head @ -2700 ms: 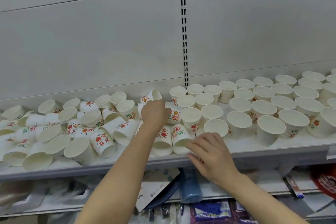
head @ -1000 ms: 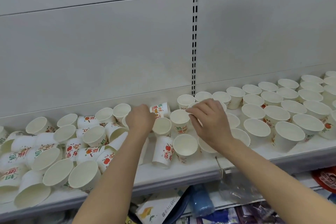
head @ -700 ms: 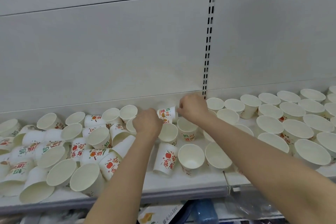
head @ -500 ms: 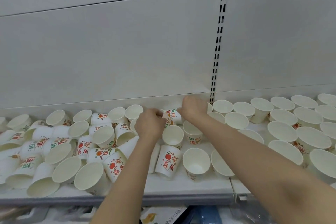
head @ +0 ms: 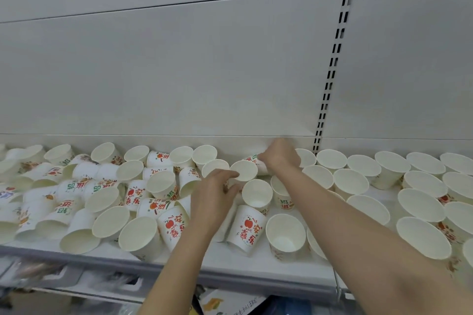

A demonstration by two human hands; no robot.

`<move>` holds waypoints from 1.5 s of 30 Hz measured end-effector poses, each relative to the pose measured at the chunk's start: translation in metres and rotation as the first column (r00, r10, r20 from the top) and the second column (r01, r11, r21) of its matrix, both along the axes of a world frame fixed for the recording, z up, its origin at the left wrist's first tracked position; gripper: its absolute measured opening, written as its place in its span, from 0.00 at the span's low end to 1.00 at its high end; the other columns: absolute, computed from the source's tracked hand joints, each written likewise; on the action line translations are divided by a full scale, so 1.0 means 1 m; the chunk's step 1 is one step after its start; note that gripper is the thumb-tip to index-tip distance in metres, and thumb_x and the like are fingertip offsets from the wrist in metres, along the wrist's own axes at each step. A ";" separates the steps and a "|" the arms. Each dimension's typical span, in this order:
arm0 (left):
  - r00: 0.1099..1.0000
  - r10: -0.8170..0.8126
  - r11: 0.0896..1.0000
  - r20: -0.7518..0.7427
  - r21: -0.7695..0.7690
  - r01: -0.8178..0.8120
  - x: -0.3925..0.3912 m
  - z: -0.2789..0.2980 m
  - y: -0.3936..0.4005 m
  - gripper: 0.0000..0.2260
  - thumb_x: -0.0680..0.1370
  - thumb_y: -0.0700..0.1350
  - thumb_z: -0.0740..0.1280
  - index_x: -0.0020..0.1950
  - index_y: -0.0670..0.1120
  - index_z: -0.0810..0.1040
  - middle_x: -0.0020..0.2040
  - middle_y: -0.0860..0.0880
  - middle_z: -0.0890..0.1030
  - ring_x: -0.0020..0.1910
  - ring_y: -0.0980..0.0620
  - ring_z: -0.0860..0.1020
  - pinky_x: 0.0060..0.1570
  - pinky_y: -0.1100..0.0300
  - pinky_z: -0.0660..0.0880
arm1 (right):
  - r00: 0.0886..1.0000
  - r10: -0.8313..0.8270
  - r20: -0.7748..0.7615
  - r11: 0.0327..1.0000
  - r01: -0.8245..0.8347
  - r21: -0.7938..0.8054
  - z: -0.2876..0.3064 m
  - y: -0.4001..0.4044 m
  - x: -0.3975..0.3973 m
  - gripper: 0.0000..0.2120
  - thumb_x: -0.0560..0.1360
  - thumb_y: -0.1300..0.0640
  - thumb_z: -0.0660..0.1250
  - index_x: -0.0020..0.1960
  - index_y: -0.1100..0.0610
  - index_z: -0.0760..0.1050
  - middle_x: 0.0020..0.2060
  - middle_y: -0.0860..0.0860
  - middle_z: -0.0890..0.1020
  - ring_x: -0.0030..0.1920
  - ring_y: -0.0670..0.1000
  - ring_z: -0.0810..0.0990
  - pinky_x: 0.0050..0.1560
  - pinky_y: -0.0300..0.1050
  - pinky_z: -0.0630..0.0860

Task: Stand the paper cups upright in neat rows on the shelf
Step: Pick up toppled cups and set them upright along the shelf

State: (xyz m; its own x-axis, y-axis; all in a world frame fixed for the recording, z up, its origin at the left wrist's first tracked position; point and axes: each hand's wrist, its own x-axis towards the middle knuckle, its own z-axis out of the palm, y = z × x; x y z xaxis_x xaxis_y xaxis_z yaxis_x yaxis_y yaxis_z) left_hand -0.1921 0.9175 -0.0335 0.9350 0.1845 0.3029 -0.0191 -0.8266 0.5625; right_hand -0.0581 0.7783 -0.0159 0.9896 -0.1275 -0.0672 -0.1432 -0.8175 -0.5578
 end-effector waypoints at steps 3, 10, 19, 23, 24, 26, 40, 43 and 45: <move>0.999 -0.029 0.998 0.021 0.054 0.027 -0.031 -0.013 -0.006 0.09 0.76 0.50 0.70 0.55 0.56 0.81 0.52 0.59 0.79 0.43 0.59 0.76 0.44 0.60 0.75 | 0.980 0.143 0.137 0.987 -0.131 -0.090 0.005 -0.006 -0.007 0.05 0.70 0.54 0.67 0.38 0.54 0.77 0.35 0.50 0.79 0.40 0.56 0.78 0.33 0.40 0.66; 0.978 -0.206 0.948 -0.037 0.239 0.209 -0.048 -0.014 -0.017 0.18 0.77 0.57 0.65 0.65 0.58 0.67 0.62 0.63 0.70 0.58 0.60 0.71 0.48 0.65 0.71 | 0.751 0.567 0.340 0.771 -0.337 -0.541 -0.021 -0.039 -0.026 0.08 0.70 0.58 0.70 0.33 0.58 0.77 0.30 0.53 0.77 0.36 0.57 0.75 0.30 0.44 0.63; 0.953 -0.251 0.911 -0.171 0.291 0.292 -0.044 -0.009 -0.020 0.23 0.77 0.56 0.66 0.70 0.60 0.65 0.70 0.60 0.63 0.64 0.55 0.69 0.54 0.56 0.75 | 0.738 0.510 0.442 0.852 -0.363 -0.377 -0.004 -0.047 -0.040 0.10 0.76 0.53 0.64 0.42 0.56 0.81 0.38 0.53 0.82 0.45 0.57 0.76 0.45 0.48 0.67; 0.955 -0.231 0.904 -0.184 0.322 0.281 -0.047 -0.003 -0.028 0.22 0.76 0.55 0.67 0.68 0.57 0.64 0.68 0.58 0.64 0.63 0.52 0.70 0.49 0.54 0.75 | 0.708 0.509 0.489 0.860 -0.394 -0.325 0.005 -0.057 -0.072 0.15 0.75 0.46 0.61 0.44 0.53 0.82 0.39 0.50 0.83 0.44 0.57 0.77 0.47 0.50 0.71; 0.956 -0.228 0.903 -0.185 0.327 0.278 -0.047 -0.002 -0.030 0.21 0.76 0.54 0.67 0.67 0.56 0.64 0.67 0.57 0.65 0.62 0.52 0.71 0.48 0.54 0.75 | 0.701 0.499 0.509 0.866 -0.392 -0.310 0.007 -0.060 -0.085 0.16 0.75 0.45 0.59 0.44 0.52 0.82 0.40 0.49 0.83 0.44 0.56 0.77 0.48 0.51 0.71; 0.953 -0.230 0.895 -0.198 0.341 0.287 -0.046 0.001 -0.033 0.21 0.77 0.54 0.66 0.67 0.55 0.64 0.67 0.57 0.65 0.63 0.51 0.70 0.48 0.53 0.75 | 0.682 0.476 0.555 0.880 -0.379 -0.287 0.007 -0.068 -0.115 0.17 0.74 0.43 0.58 0.45 0.51 0.82 0.41 0.47 0.83 0.44 0.54 0.78 0.48 0.51 0.71; 0.966 -0.154 0.959 -0.210 0.203 0.197 -0.040 0.015 -0.036 0.06 0.70 0.55 0.72 0.43 0.56 0.77 0.53 0.58 0.71 0.52 0.56 0.74 0.45 0.57 0.72 | 0.549 0.531 0.645 0.847 -0.355 -0.395 -0.052 -0.098 -0.204 0.06 0.67 0.51 0.76 0.39 0.51 0.80 0.35 0.44 0.81 0.37 0.51 0.77 0.49 0.47 0.67; 0.975 -0.143 0.969 -0.172 0.175 0.173 -0.057 0.013 -0.030 0.08 0.71 0.56 0.73 0.39 0.56 0.76 0.47 0.59 0.75 0.44 0.60 0.75 0.42 0.57 0.74 | 0.560 0.519 0.646 0.855 -0.327 -0.403 -0.054 -0.099 -0.198 0.07 0.65 0.55 0.77 0.37 0.52 0.80 0.33 0.45 0.80 0.36 0.51 0.76 0.49 0.45 0.66; 0.976 -0.146 0.964 -0.160 0.201 0.177 -0.068 0.006 -0.027 0.07 0.72 0.56 0.72 0.40 0.57 0.76 0.44 0.60 0.75 0.43 0.61 0.75 0.43 0.58 0.74 | 0.567 0.509 0.648 0.861 -0.311 -0.403 -0.055 -0.097 -0.193 0.06 0.65 0.56 0.77 0.37 0.52 0.80 0.33 0.45 0.79 0.37 0.52 0.77 0.50 0.45 0.65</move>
